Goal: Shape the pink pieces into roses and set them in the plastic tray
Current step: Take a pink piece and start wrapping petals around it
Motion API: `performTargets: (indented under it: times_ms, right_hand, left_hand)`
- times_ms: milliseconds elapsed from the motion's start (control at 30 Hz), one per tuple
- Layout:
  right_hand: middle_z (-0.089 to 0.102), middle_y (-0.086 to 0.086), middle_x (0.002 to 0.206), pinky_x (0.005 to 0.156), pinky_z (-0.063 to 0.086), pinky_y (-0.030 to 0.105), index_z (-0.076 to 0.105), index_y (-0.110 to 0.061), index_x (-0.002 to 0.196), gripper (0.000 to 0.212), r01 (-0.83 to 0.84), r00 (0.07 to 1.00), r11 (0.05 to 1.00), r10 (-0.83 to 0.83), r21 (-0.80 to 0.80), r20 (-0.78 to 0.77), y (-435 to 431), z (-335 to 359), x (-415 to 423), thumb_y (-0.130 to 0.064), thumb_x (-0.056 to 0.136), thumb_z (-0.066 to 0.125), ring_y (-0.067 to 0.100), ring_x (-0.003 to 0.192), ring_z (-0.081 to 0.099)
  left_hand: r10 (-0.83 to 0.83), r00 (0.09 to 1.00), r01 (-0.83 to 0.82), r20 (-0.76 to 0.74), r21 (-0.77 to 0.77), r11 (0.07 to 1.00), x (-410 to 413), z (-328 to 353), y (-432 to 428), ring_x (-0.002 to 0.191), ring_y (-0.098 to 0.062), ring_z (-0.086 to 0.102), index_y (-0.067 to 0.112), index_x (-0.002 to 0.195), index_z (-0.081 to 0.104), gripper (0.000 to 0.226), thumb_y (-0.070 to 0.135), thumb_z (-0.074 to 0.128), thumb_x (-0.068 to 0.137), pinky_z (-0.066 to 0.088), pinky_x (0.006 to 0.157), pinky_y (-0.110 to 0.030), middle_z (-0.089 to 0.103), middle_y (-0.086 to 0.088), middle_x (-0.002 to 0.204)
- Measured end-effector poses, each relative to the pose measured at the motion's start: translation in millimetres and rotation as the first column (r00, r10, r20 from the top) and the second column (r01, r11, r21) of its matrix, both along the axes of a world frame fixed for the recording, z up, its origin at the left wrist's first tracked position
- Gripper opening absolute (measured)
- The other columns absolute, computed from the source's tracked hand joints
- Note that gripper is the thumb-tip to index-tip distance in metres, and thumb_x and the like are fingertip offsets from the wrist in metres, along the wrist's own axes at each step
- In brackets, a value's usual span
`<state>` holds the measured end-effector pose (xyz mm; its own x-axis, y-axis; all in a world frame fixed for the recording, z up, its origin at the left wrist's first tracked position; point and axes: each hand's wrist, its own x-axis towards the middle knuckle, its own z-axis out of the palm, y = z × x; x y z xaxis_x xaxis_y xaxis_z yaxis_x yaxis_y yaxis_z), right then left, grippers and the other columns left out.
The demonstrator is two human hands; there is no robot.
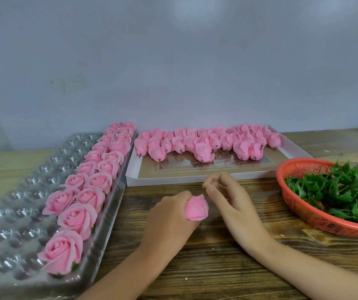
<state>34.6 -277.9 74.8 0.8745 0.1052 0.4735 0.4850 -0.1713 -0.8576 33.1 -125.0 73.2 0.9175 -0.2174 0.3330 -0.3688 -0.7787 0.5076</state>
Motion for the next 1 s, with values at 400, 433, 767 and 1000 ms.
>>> performTargets:
  times_ms: [400,433,767,1000]
  right_hand:
    - [0.060,-0.010,0.095,0.063,0.049,0.034,0.063,-0.028,0.101,0.020,-0.128,0.991,0.974,0.134,-0.186,0.020,1.7,0.7,-3.2,-0.023,0.086,0.075,0.013,0.080,0.058]
    - [0.059,-0.011,0.095,0.064,0.050,0.033,0.064,-0.027,0.101,0.019,-0.138,0.989,0.972,0.146,-0.190,0.028,1.4,0.9,-3.4,-0.020,0.087,0.074,0.012,0.080,0.057]
    - [0.062,-0.008,0.100,0.068,0.044,0.021,0.066,-0.023,0.106,0.023,-0.188,0.981,0.970,0.194,-0.155,0.022,0.5,0.8,-0.3,-0.014,0.087,0.075,0.012,0.084,0.058]
    - [0.057,-0.019,0.080,0.059,0.038,0.018,0.063,-0.028,0.094,0.023,-0.194,0.981,0.974,0.193,-0.118,-0.020,1.5,-1.8,0.5,-0.029,0.078,0.078,0.004,0.064,0.048]
  left_hand:
    - [0.037,0.998,-0.044,-0.042,-0.182,0.982,5.4,-1.2,2.0,0.059,-0.005,0.055,0.030,0.069,0.053,0.020,0.042,0.065,0.080,0.041,0.050,-0.025,0.059,0.009,0.063]
    - [0.030,0.999,-0.038,-0.045,-0.181,0.983,6.0,-1.3,1.8,0.060,-0.004,0.056,0.030,0.072,0.056,0.019,0.045,0.065,0.080,0.043,0.051,-0.025,0.060,0.010,0.064]
    - [-0.074,0.994,0.043,-0.086,-0.311,0.949,9.2,0.1,2.4,0.065,-0.002,0.061,0.032,0.072,0.065,0.009,0.029,0.069,0.080,0.043,0.054,-0.015,0.066,0.013,0.067]
    - [-0.017,0.999,0.012,-0.033,-0.136,0.991,5.2,-1.8,1.3,0.068,-0.006,0.059,0.026,0.084,0.063,0.007,0.032,0.066,0.083,0.050,0.061,-0.030,0.064,0.010,0.073]
